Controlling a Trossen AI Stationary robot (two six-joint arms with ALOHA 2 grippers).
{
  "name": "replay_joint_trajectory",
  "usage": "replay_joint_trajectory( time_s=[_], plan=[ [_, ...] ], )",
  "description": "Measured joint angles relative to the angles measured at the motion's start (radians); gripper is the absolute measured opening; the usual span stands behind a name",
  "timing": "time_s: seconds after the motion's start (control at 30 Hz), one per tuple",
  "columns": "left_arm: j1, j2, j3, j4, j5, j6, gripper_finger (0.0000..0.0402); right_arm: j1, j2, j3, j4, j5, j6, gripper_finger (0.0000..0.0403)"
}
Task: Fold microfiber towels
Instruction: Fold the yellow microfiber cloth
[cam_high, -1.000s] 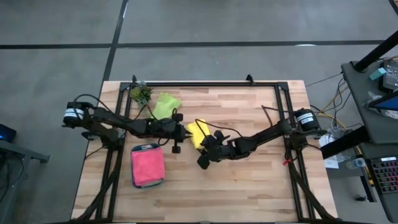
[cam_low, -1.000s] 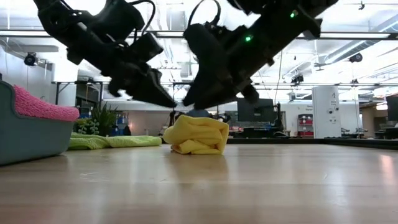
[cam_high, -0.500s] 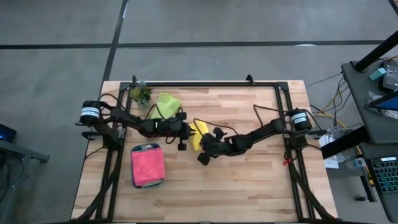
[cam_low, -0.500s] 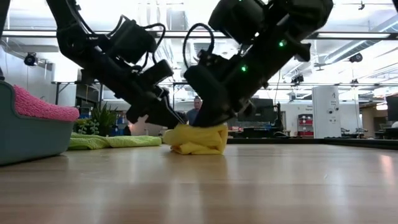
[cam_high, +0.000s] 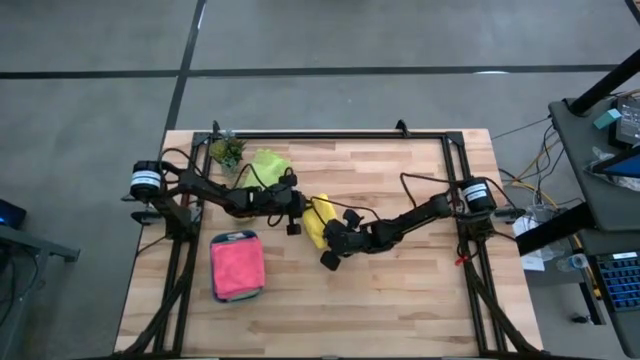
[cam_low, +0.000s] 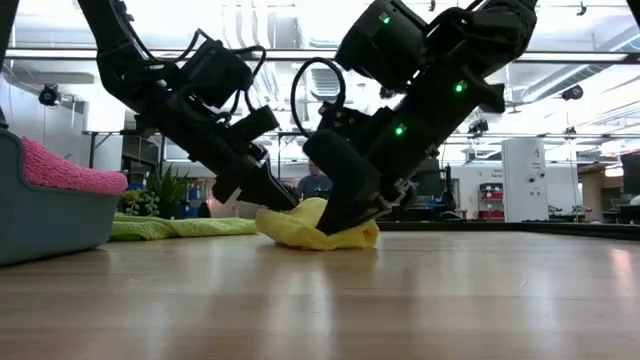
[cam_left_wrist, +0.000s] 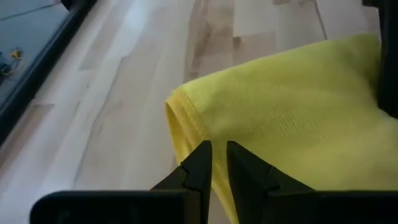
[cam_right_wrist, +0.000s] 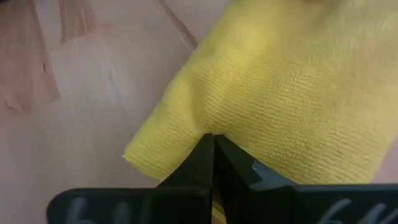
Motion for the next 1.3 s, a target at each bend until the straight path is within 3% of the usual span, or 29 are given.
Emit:
replay_joint_trajectory(
  time_s=[0.33, 0.57, 0.77, 1.07, 1.3],
  plan=[
    [-0.002, -0.154, -0.009, -0.091, 0.004, -0.002, 0.0036, 0.005, -0.122, 0.003, -0.139, 0.006, -0.004, 0.0008],
    [-0.003, -0.119, -0.025, -0.089, 0.048, -0.027, 0.0036, 0.001, -0.146, -0.006, -0.222, 0.080, -0.006, 0.0008],
    [-0.003, -0.042, -0.025, -0.055, 0.049, -0.028, 0.0036, 0.000, -0.142, -0.060, -0.187, 0.081, 0.022, 0.0008],
    [-0.003, 0.047, -0.011, -0.024, 0.050, -0.028, 0.0036, 0.001, -0.136, -0.185, 0.017, 0.075, 0.033, 0.0008],
    [-0.003, 0.038, -0.006, -0.029, 0.011, -0.026, 0.0036, 0.002, -0.143, -0.237, 0.088, 0.055, 0.055, 0.0008]
  ],
)
